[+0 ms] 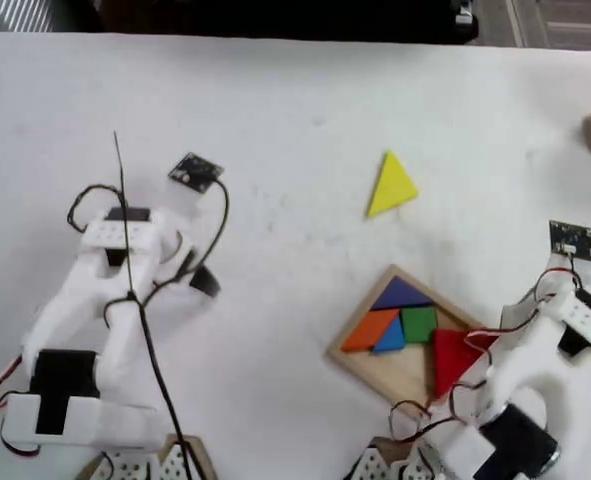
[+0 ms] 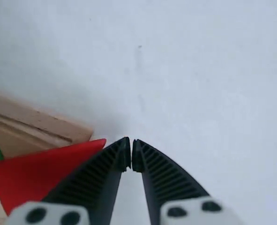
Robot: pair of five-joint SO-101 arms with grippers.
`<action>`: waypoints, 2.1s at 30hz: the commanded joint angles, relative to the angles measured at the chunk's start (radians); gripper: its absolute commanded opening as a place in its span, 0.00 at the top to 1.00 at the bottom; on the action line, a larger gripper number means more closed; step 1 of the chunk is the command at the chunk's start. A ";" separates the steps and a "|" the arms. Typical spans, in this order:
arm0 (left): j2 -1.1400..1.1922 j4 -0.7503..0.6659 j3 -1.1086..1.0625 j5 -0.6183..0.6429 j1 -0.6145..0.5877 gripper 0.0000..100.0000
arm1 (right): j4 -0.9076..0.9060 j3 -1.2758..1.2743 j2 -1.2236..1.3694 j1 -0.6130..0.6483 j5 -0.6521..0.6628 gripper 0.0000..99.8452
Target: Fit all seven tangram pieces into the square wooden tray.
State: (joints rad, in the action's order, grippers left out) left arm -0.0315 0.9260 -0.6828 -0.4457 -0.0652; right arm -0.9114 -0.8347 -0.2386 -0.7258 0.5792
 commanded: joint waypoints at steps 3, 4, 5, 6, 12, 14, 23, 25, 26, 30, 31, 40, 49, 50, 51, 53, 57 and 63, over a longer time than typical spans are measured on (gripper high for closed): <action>-0.002 -0.008 0.052 -0.015 -0.007 0.67 | 0.016 0.072 0.045 0.013 -0.012 0.98; -0.002 -0.008 0.052 -0.015 -0.007 0.67 | 0.016 0.071 0.045 0.024 -0.014 0.98; -0.002 -0.008 0.052 -0.015 -0.007 0.67 | 0.016 0.069 0.045 0.039 -0.015 0.98; -0.002 -0.008 0.052 -0.015 -0.007 0.67 | 0.013 0.069 0.045 0.053 -0.015 0.98; -0.002 -0.008 0.054 -0.015 -0.008 0.67 | 0.008 0.029 0.045 0.116 -0.055 0.98; -0.002 -0.008 0.054 -0.015 -0.008 0.67 | 0.013 -0.005 0.045 0.142 -0.055 0.98; -0.002 -0.008 0.054 -0.015 -0.007 0.67 | -0.010 -0.052 -0.047 0.162 -0.055 0.98; -0.002 -0.008 0.054 -0.015 -0.007 0.67 | -0.024 -0.071 -0.117 0.160 -0.057 0.98; -0.002 -0.008 0.054 -0.015 -0.007 0.67 | -0.027 -0.077 -0.156 0.160 -0.060 0.98; -0.002 -0.008 0.054 -0.015 -0.007 0.67 | -0.019 -0.072 -0.266 0.173 -0.091 0.98; -0.002 -0.008 0.054 -0.015 -0.007 0.67 | -0.015 -0.060 -0.274 0.189 -0.117 0.98; -0.002 -0.008 0.052 -0.015 -0.008 0.67 | -0.010 0.044 -0.117 0.302 -0.176 0.98; -0.002 -0.008 0.052 -0.015 -0.005 0.67 | -0.059 0.064 0.019 0.271 -0.130 0.98; -0.002 -0.008 0.054 -0.015 -0.005 0.67 | -0.074 0.057 0.016 0.272 -0.129 0.98; -0.002 -0.008 0.054 -0.015 -0.005 0.67 | -0.088 0.049 0.007 0.277 -0.127 0.98; -0.002 -0.008 0.054 -0.015 -0.005 0.67 | -0.104 0.017 -0.022 0.277 -0.127 0.98; -0.002 -0.008 0.054 -0.015 -0.007 0.67 | -0.105 -0.074 -0.136 0.272 -0.124 0.98; -0.002 -0.008 0.054 -0.015 -0.005 0.67 | -0.147 -0.173 -0.348 0.272 -0.097 0.98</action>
State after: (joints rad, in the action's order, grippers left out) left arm -0.0315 0.9260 -0.6828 -0.4457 -0.0652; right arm -1.0280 -1.0050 -0.4826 -0.4434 0.4626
